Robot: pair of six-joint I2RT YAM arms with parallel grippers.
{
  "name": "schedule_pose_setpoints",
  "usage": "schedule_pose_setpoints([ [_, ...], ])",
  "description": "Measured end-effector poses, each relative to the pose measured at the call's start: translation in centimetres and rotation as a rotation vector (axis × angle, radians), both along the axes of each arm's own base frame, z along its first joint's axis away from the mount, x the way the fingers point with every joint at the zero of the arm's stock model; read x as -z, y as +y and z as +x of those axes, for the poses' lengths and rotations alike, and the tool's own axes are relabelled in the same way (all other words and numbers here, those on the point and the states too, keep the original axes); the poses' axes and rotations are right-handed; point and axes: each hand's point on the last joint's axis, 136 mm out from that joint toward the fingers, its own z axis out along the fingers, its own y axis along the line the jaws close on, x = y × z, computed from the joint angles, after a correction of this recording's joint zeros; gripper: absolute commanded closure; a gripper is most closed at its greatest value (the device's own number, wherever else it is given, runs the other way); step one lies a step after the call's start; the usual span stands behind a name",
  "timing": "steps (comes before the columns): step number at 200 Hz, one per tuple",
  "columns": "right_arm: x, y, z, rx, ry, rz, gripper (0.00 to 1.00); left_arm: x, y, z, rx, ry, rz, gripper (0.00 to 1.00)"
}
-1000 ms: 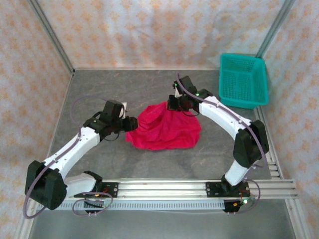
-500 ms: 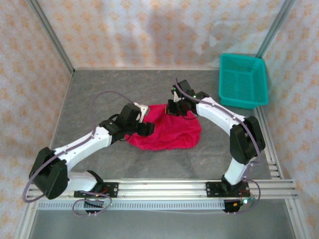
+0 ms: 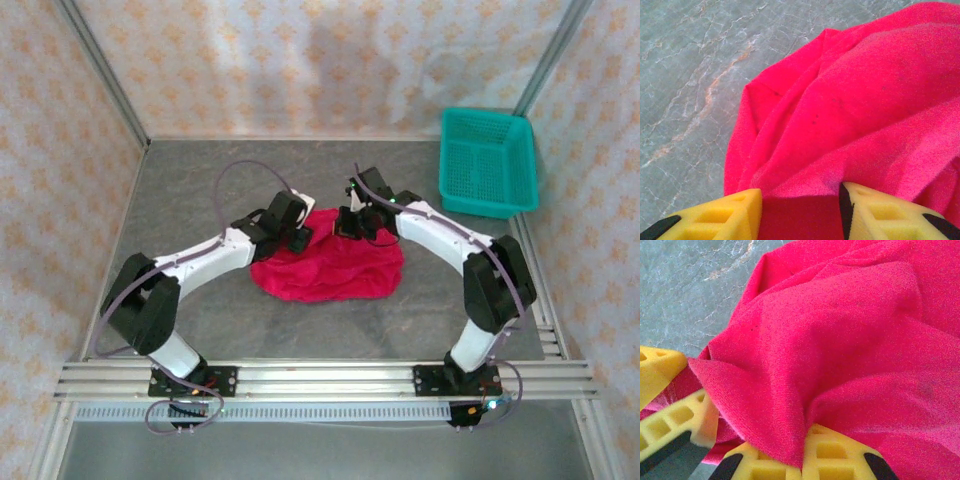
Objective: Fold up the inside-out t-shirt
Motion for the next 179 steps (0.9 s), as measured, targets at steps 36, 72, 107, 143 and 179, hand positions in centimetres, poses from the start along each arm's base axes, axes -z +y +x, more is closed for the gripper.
schedule_pose_setpoints([
  [36, -0.8, -1.0, 0.4, 0.024, -0.014, 0.016, 1.0, 0.3, -0.2, -0.1, 0.033, 0.023, -0.018, 1.0],
  [72, -1.0, -2.0, 1.2, 0.05, -0.02, 0.02, 1.0, 0.4, -0.4, -0.1, 0.043, 0.052, -0.068, 1.0],
  [107, -1.0, -3.0, 1.4, 0.048, -0.029, -0.021, 1.0, -1.8, 0.0, 0.1, 0.008, 0.03, -0.149, 1.0],
  [143, -3.1, -2.6, 2.8, 0.031, -0.085, -0.005, 1.0, -7.0, 0.9, 0.1, -0.042, -0.048, -0.28, 1.0],
  [179, -3.8, -1.5, 5.2, 0.027, -0.101, 0.02, 0.97, -7.7, 1.0, 0.7, -0.111, -0.03, -0.357, 1.0],
])
